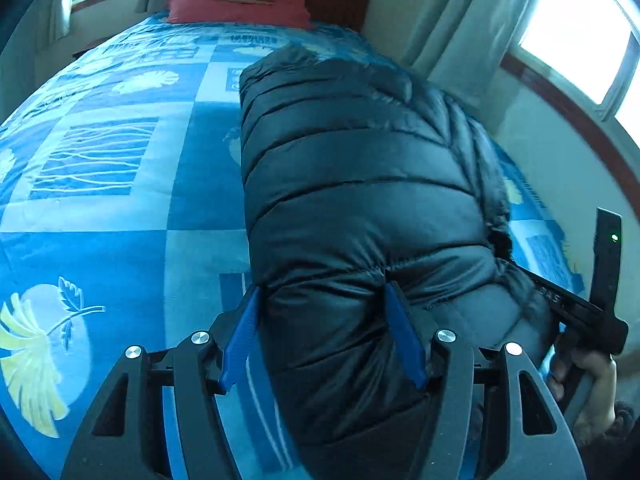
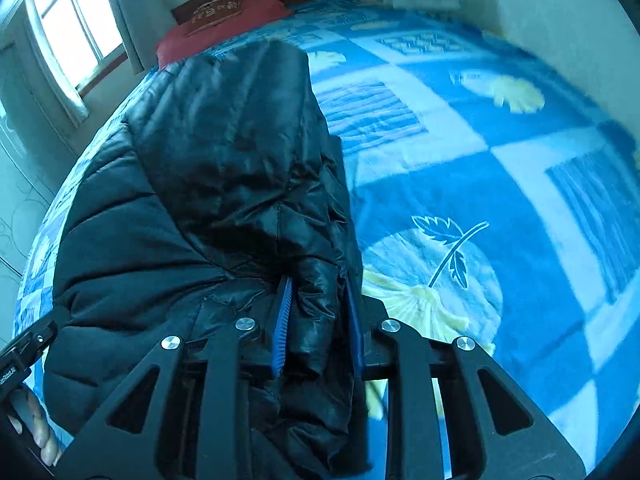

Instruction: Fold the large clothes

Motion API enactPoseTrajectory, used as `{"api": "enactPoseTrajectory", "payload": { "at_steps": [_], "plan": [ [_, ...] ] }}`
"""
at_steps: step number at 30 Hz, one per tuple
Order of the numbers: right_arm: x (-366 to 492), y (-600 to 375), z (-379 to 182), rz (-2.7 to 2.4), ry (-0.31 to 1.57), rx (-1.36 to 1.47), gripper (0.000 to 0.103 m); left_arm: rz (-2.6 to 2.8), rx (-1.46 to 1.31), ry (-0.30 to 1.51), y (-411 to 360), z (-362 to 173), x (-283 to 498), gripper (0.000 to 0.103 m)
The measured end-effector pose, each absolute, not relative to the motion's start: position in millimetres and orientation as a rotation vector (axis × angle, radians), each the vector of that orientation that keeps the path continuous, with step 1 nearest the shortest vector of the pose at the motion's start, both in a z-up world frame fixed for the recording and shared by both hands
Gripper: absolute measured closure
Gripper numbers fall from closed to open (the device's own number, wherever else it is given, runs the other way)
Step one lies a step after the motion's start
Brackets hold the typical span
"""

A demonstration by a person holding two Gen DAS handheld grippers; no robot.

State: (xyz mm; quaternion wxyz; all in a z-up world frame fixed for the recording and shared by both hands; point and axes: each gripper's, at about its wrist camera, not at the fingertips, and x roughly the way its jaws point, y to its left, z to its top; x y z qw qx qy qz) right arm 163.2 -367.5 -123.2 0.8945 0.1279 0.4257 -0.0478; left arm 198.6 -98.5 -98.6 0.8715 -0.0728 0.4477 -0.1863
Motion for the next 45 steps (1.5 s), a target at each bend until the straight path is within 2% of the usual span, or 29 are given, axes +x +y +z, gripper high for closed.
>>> {"api": "enactPoseTrajectory", "payload": {
  "at_steps": [3, 5, 9, 14, 17, 18, 19, 20, 21, 24, 27, 31, 37, 41, 45],
  "plan": [
    [161.1, -363.7, -116.9, -0.105, 0.877, 0.239, 0.077, -0.357, -0.112, 0.916, -104.2, -101.2, 193.7, 0.041],
    [156.0, -364.2, -110.6, -0.119, 0.87, 0.24, 0.065, -0.359, -0.119, 0.921, -101.4, -101.1, 193.0, 0.041],
    [134.7, -365.1, -85.2, -0.115, 0.812, 0.251, 0.057, -0.353, -0.162, 0.923, -93.1, -92.7, 189.3, 0.042],
    [109.8, -347.5, -47.8, -0.118, 0.708, 0.186, 0.057, -0.337, -0.175, 0.803, -88.1, -60.1, 167.9, 0.042],
    [104.1, -332.3, -38.0, -0.061, 0.687, 0.177, 0.058, -0.361, -0.168, 0.796, -94.4, -54.3, 164.4, 0.042],
    [105.3, -324.9, -40.2, -0.02, 0.707, 0.171, 0.061, -0.366, -0.169, 0.808, -95.7, -56.3, 165.6, 0.042],
    [106.6, -321.3, -43.3, 0.003, 0.725, 0.167, 0.071, -0.373, -0.175, 0.835, -98.3, -61.9, 167.5, 0.042],
    [109.6, -317.4, -50.7, 0.021, 0.754, 0.156, 0.077, -0.379, -0.182, 0.858, -101.0, -67.0, 170.9, 0.042],
    [113.1, -316.6, -60.2, 0.011, 0.78, 0.138, 0.078, -0.387, -0.189, 0.888, -103.4, -74.2, 173.7, 0.042],
    [126.3, -322.9, -94.2, -0.012, 0.868, 0.137, 0.075, -0.366, -0.146, 0.901, -111.6, -86.8, 176.7, 0.042],
    [132.7, -338.8, -116.9, 0.013, 0.877, 0.231, 0.073, -0.363, -0.088, 0.906, -122.3, -91.9, 178.2, 0.042],
    [129.4, -338.6, -88.4, 0.012, 0.902, 0.247, 0.073, -0.383, -0.113, 0.923, -112.0, -78.3, 175.5, 0.042],
    [149.8, -328.8, -19.3, 0.03, 0.754, 0.177, 0.07, -0.389, -0.222, 0.836, -89.1, -40.1, 200.4, 0.042],
    [202.7, -324.8, -18.8, 0.065, 0.724, 0.143, 0.07, -0.404, -0.245, 0.875, -103.6, -43.1, 249.5, 0.042],
    [240.9, -326.2, -49.8, 0.042, 0.75, 0.094, 0.07, -0.369, -0.241, 0.898, -115.6, -55.8, 273.7, 0.042]
  ]
}}
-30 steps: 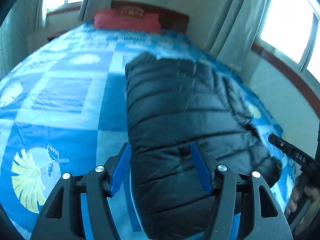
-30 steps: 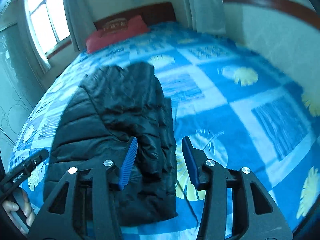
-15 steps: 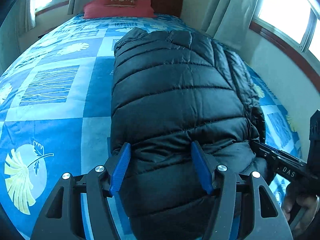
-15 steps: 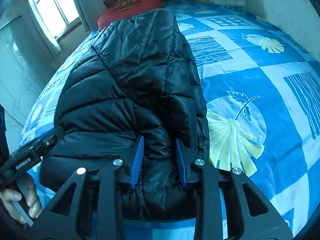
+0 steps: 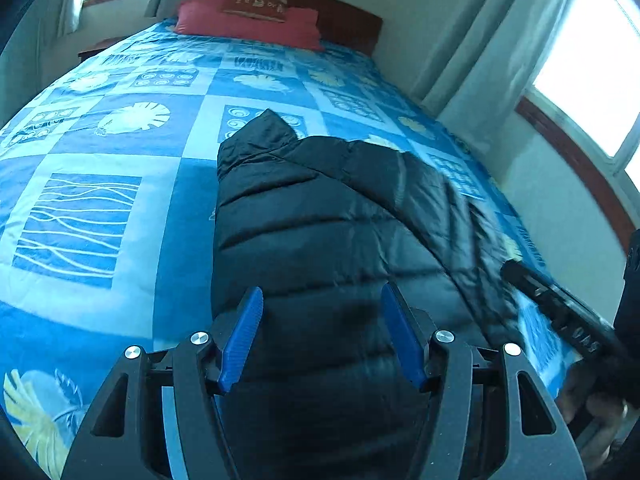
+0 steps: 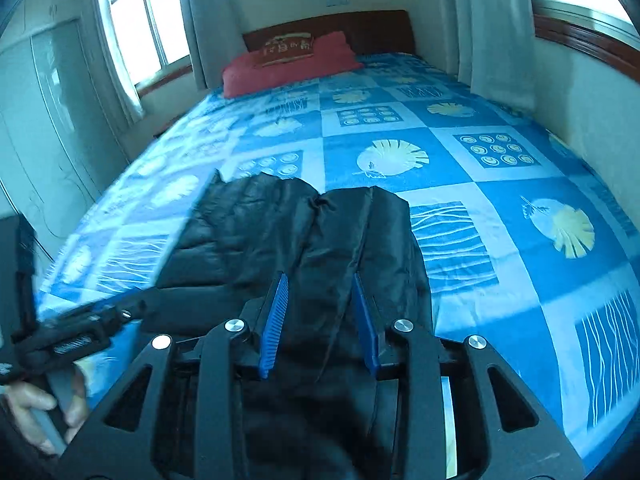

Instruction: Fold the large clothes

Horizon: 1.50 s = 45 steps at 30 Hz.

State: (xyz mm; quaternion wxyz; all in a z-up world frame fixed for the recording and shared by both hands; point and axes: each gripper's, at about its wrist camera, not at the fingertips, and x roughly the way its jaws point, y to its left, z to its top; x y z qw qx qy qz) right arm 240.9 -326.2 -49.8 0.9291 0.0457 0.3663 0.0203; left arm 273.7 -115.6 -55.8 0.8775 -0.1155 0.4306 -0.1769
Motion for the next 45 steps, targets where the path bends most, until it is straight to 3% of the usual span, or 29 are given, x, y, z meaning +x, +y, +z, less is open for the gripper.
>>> {"api": "enactPoseTrajectory", "payload": {
  "at_steps": [7, 17, 39, 45],
  "plan": [
    [260.1, -334.4, -100.6, 0.043, 0.826, 0.126, 0.07, -0.333, -0.126, 0.884, -135.4, -77.6, 287.8, 0.035],
    [262.4, -333.0, -123.4, 0.032, 0.791, 0.139, 0.07, -0.305, -0.113, 0.903, -142.3, -100.5, 295.6, 0.033],
    [262.6, -329.1, -124.7, 0.005, 0.776, 0.115, 0.07, -0.276, -0.082, 0.888, -152.7, -104.0, 291.6, 0.033],
    [249.8, -329.8, -107.1, 0.005, 0.768, 0.137, 0.065, -0.274, -0.078, 0.887, -143.9, -84.9, 283.0, 0.033]
  ]
}}
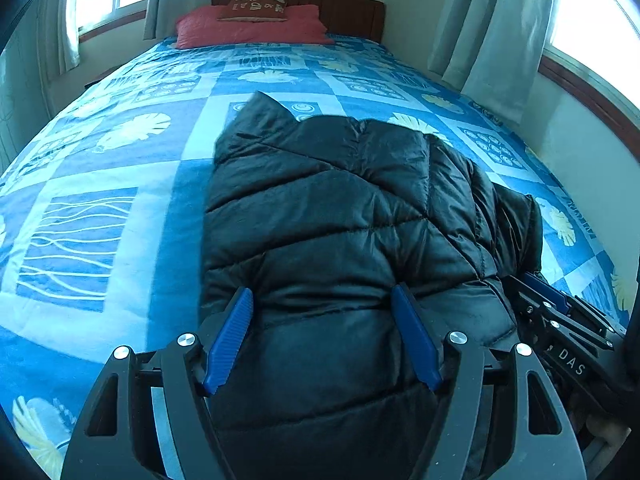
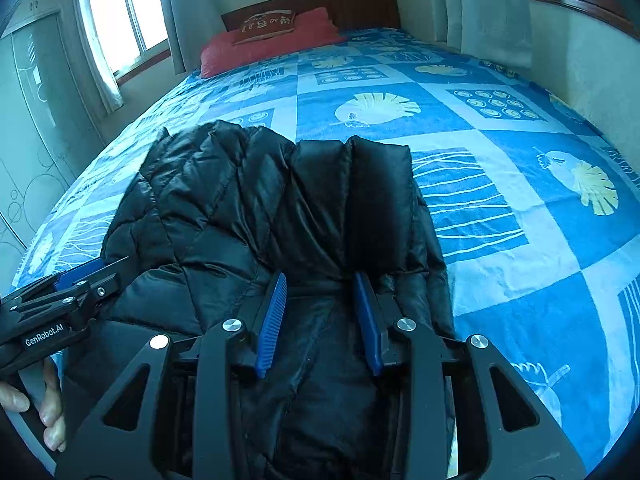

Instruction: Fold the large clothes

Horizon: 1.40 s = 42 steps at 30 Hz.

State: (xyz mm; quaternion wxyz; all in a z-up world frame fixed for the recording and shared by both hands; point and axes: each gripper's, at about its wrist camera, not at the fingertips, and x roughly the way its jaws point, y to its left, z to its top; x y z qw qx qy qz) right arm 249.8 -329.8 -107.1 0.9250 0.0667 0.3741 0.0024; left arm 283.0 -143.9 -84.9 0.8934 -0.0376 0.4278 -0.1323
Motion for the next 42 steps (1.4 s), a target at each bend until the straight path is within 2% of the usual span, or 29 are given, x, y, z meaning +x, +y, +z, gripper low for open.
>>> {"api": "enactPoseTrajectory", "payload": {
  "at_steps": [6, 8, 16, 23, 26, 28, 30, 32, 37, 42],
  "plan": [
    [224.6, -335.9, -84.4, -0.021, 0.71, 0.172, 0.05, -0.225, -0.237, 0.877, -106.2, -70.2, 264.7, 0.033],
    [219.4, -343.1, -79.2, -0.048, 0.693, 0.182, 0.038, -0.198, -0.324, 0.866, -90.3, -69.9, 257.9, 0.032],
    [233.7, -383.3, -112.9, -0.014, 0.808, 0.428, 0.027, -0.254, -0.826, 0.997, -51.6, -127.2, 255.3, 0.022],
    [250.9, -415.7, -150.2, 0.075, 0.838, 0.728, 0.013, -0.252, -1.044, 1.013, -48.0, -148.6, 272.1, 0.015],
    [257.3, -419.1, -158.5, 0.107, 0.836, 0.774, 0.011, -0.262, -1.13, 1.023, -48.7, -160.8, 277.8, 0.012],
    [260.5, -417.6, -160.1, 0.12, 0.844, 0.763, 0.011, -0.267, -1.137, 1.025, -48.1, -161.8, 278.9, 0.012],
    [263.3, -414.2, -160.4, 0.143, 0.857, 0.744, 0.017, -0.281, -1.114, 1.031, -51.3, -159.7, 281.1, 0.013],
    [264.0, -412.3, -161.6, 0.177, 0.861, 0.761, 0.034, -0.291, -1.101, 1.034, -52.4, -158.7, 282.4, 0.015],
    [257.4, -409.4, -159.2, 0.214, 0.824, 0.806, 0.055, -0.327, -1.079, 1.029, -52.5, -151.6, 284.6, 0.022],
    [256.4, -394.2, -145.9, 0.263, 0.783, 0.816, 0.063, -0.356, -1.059, 1.012, -35.9, -140.1, 288.0, 0.026]
  ]
}}
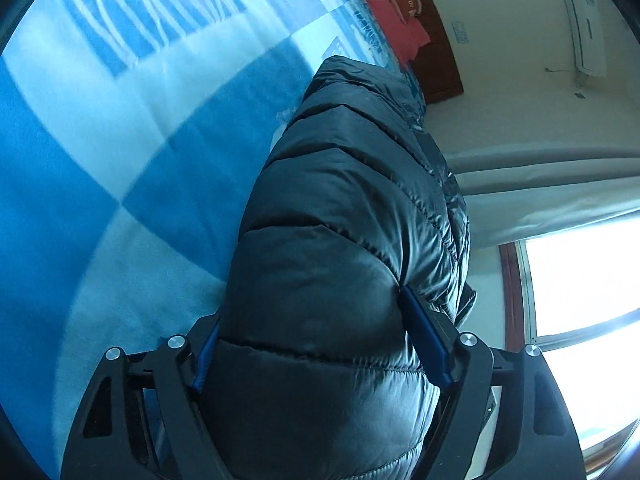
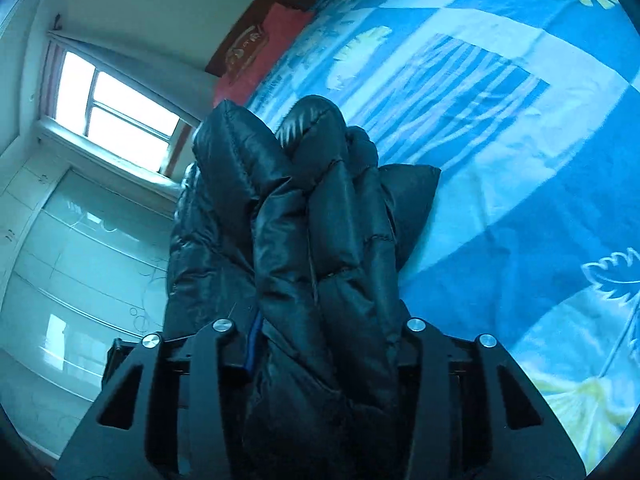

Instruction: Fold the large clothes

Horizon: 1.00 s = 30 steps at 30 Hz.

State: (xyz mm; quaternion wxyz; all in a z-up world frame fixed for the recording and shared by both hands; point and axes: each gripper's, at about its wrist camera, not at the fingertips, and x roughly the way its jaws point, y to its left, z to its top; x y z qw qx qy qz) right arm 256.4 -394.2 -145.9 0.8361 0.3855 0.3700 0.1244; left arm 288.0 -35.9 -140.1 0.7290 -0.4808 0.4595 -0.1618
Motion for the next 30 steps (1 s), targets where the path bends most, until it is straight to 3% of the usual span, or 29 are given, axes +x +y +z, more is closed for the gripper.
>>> {"api": "enactPoseTrajectory", "payload": {
  "at_steps": [10, 18, 26, 30],
  "plan": [
    [307.1, -311.2, -144.4, 0.418, 0.798, 0.849, 0.065, -0.288, -1.031, 0.926, 50.1, -112.2, 299.8, 0.027],
    [323.3, -292.4, -162.5, 0.395, 0.841, 0.832, 0.062, -0.258, -1.05, 0.975, 71.4, -147.3, 307.7, 0.025],
    [313.1, -304.8, -144.6, 0.398, 0.859, 0.745, 0.028, -0.276, -1.134, 0.989, 99.3, -147.6, 300.6, 0.024],
    [305.8, -317.5, -134.9, 0.402, 0.836, 0.745, 0.024, -0.278, -1.156, 0.957, 112.5, -142.0, 286.7, 0.024]
  ]
}}
